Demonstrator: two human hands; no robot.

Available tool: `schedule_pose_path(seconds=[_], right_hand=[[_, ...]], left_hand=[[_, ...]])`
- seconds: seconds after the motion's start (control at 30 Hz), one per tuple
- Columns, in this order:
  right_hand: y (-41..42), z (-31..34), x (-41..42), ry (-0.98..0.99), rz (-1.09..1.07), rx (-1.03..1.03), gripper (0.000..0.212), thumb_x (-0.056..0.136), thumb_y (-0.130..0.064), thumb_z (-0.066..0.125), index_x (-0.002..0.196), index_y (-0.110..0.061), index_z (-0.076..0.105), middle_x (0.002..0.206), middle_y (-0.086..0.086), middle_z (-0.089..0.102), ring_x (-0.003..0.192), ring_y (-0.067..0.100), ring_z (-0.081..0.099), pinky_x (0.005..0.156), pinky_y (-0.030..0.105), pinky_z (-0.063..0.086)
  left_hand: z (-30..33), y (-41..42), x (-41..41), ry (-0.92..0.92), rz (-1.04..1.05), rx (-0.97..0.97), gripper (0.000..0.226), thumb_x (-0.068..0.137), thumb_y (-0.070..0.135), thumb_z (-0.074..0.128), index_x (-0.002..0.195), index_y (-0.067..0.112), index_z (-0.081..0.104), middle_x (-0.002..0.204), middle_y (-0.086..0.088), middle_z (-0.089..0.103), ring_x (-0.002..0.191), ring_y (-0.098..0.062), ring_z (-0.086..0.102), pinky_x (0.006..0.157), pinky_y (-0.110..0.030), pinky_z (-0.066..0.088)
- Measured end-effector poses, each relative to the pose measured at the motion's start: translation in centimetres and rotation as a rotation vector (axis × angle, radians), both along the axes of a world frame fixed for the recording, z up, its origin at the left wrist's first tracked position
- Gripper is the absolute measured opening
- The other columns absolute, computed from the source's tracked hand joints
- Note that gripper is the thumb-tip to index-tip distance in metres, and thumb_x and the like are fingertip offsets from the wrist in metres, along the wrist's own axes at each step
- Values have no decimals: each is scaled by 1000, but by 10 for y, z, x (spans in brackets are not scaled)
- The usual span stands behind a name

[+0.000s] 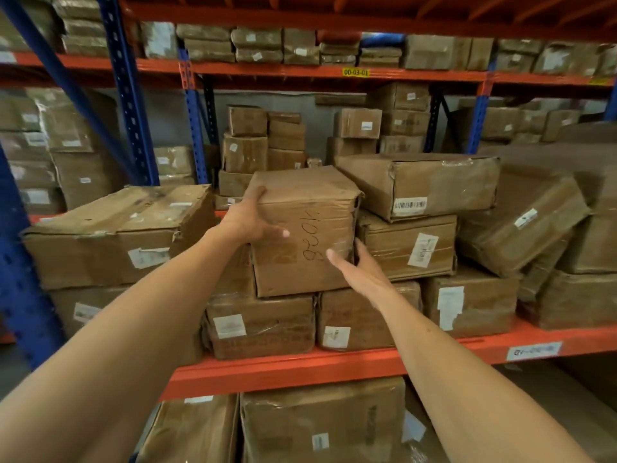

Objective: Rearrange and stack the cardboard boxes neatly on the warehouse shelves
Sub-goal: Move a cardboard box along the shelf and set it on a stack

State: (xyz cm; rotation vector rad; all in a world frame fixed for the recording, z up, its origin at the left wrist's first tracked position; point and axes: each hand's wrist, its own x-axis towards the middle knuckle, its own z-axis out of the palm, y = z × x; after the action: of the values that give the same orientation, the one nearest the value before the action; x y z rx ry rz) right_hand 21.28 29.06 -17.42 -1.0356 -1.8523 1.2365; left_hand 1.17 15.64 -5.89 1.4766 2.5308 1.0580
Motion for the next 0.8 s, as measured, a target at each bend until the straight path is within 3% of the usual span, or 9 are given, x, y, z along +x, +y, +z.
schedule_pose_path(seconds=[0.2,0.47,0.63,0.8], right_hand=[[2,-7,-19,185,-21,-22,103,83,-67,78,166,-35,26,166,-1,43,152,27,39,123,51,36],[-45,-4,15,214,1,-43,103,85,-69,74,167,-30,27,167,-1,41,152,28,38,123,50,36],[-102,-7,41,319,-16,-85,103,84,-66,76,167,-31,27,167,-2,41,151,25,39,123,46,37],[-142,0,60,522,-125,-310,82,83,-78,68,155,-42,49,161,-4,50,147,29,45,121,60,35]], left_hand=[[-7,-5,16,11,102,96,107,67,44,94,157,32,37,144,-17,54,135,-37,50,112,-51,45],[-8,-56,49,-32,79,175,100,68,35,95,153,25,45,140,-14,57,129,-34,55,107,-49,47],[-6,-107,72,-34,53,161,105,65,38,96,155,25,43,147,-14,54,135,-35,51,112,-50,43],[-1,-137,84,-80,51,146,102,73,43,91,158,30,36,151,-14,47,137,-35,47,113,-50,43]])
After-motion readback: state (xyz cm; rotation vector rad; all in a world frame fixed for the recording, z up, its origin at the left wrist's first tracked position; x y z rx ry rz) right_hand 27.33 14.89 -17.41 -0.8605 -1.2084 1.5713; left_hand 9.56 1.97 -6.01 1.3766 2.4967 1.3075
